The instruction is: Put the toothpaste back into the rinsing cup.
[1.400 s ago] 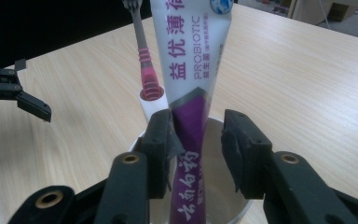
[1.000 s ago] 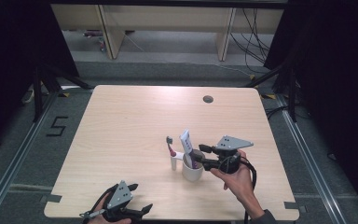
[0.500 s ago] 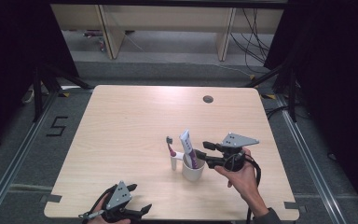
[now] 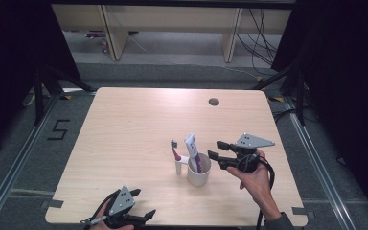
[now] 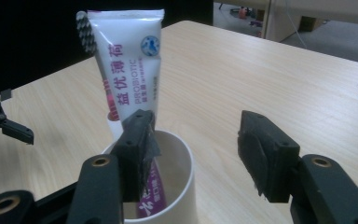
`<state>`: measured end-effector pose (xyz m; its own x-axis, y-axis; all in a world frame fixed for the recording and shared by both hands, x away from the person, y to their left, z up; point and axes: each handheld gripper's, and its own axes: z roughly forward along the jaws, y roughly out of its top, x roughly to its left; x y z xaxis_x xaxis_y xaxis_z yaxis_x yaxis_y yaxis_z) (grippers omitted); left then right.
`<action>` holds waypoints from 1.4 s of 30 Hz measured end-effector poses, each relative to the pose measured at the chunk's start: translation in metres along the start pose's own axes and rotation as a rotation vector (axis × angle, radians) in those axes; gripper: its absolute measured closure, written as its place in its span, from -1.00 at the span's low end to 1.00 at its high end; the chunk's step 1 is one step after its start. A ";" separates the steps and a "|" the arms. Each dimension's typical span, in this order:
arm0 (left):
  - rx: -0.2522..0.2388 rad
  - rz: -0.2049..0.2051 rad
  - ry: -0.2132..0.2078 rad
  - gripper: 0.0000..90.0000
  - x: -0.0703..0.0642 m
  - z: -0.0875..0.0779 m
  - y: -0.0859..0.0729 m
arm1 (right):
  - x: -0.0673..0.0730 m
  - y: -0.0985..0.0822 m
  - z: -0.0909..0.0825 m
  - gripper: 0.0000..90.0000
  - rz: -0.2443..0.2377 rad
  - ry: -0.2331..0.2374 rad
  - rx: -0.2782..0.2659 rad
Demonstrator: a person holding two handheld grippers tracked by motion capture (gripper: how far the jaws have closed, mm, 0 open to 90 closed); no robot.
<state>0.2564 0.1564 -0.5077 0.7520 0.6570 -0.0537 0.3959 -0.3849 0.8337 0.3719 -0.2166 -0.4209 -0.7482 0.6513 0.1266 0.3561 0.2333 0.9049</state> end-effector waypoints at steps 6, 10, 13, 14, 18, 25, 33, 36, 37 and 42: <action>0.000 0.001 0.001 -0.66 0.000 0.000 0.000 | -0.007 -0.002 -0.008 -0.02 0.020 -0.037 0.007; 0.000 -0.001 0.000 -0.66 0.000 0.000 0.000 | -0.013 -0.005 -0.015 -0.04 0.027 -0.050 -0.005; 0.001 -0.002 0.000 -0.66 0.000 0.000 0.000 | -0.018 -0.008 -0.021 -0.07 0.051 -0.064 -0.006; 0.000 -0.002 0.000 -0.66 0.000 0.000 0.000 | -0.020 -0.009 -0.024 -0.07 0.053 -0.073 -0.003; -0.008 -0.006 0.001 -0.66 0.002 0.001 -0.001 | -0.029 -0.016 -0.031 -0.10 0.064 -0.099 -0.012; 0.001 -0.010 0.010 -0.66 0.001 0.001 -0.001 | -0.039 -0.027 -0.043 -0.16 0.099 -0.126 -0.007; -0.003 -0.014 0.010 -0.66 0.001 0.000 -0.001 | -0.047 -0.038 -0.051 -0.26 0.119 -0.151 0.003; 0.006 -0.003 0.011 -0.66 0.002 -0.001 0.000 | -0.046 -0.041 -0.051 -0.27 0.138 -0.157 0.000; 0.003 -0.003 0.013 -0.66 0.002 -0.001 -0.001 | -0.048 -0.042 -0.052 -0.29 0.113 -0.166 0.010; 0.003 -0.007 0.021 -0.66 0.002 -0.002 -0.001 | -0.046 -0.047 -0.054 -0.34 0.162 -0.161 0.028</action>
<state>0.2566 0.1596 -0.5076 0.7383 0.6728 -0.0480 0.4024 -0.3823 0.8318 0.3594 -0.2970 -0.4476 -0.5822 0.7880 0.2004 0.4813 0.1353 0.8660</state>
